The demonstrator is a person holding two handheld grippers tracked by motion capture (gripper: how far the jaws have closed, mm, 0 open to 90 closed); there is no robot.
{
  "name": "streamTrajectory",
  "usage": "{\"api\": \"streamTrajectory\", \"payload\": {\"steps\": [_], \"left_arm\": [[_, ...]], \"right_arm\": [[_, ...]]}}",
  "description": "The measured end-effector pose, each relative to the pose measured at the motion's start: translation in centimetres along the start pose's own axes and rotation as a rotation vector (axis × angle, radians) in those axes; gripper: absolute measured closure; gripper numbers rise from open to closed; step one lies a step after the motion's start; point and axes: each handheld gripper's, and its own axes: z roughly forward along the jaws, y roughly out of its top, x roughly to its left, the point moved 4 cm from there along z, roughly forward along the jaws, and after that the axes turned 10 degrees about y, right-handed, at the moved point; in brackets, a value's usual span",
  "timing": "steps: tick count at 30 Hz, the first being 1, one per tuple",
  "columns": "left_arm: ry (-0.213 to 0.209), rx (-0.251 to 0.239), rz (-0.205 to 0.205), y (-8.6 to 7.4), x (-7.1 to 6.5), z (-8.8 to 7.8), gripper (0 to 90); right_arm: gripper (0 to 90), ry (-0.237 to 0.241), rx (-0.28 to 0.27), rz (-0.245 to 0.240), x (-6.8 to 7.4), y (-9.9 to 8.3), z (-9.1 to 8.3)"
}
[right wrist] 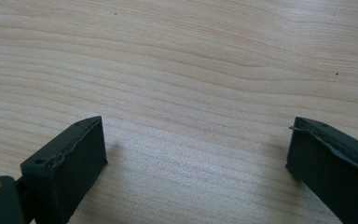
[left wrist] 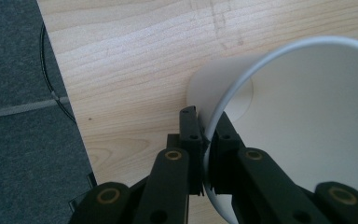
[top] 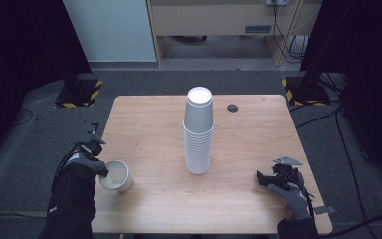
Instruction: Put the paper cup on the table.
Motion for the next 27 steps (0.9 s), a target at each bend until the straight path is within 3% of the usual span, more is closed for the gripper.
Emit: {"api": "streamTrajectory", "payload": {"steps": [8, 13, 20, 24, 25, 27], "left_arm": [[-0.019, 0.002, -0.016, -0.1, 0.0, 0.5, 81.5], [-0.015, -0.065, -0.020, 0.1, 0.1, 0.2, 73.0], [-0.017, -0.289, -0.016, 0.0, -0.2, -0.8, 55.4], [-0.006, -0.525, -0.050, -0.3, -0.3, -1.6, 51.3], [-0.006, -0.525, -0.050, -0.3, -0.3, -1.6, 50.1], [0.002, -0.648, -0.074, -0.5, -0.5, -1.9, 47.9]], "right_arm": [[4.6, 0.000, 0.000, -0.001, 0.0, 0.0, 0.0], [4.6, 0.002, 0.002, -0.001, 0.0, 0.0, 0.0], [4.7, 0.002, 0.001, -0.002, 0.0, 0.0, 0.0], [4.6, 0.001, 0.002, -0.003, 0.0, 0.0, 0.0], [4.6, 0.001, 0.002, -0.003, 0.0, 0.0, 0.0], [4.5, 0.003, 0.002, -0.004, 0.0, 0.0, 0.0]]}}
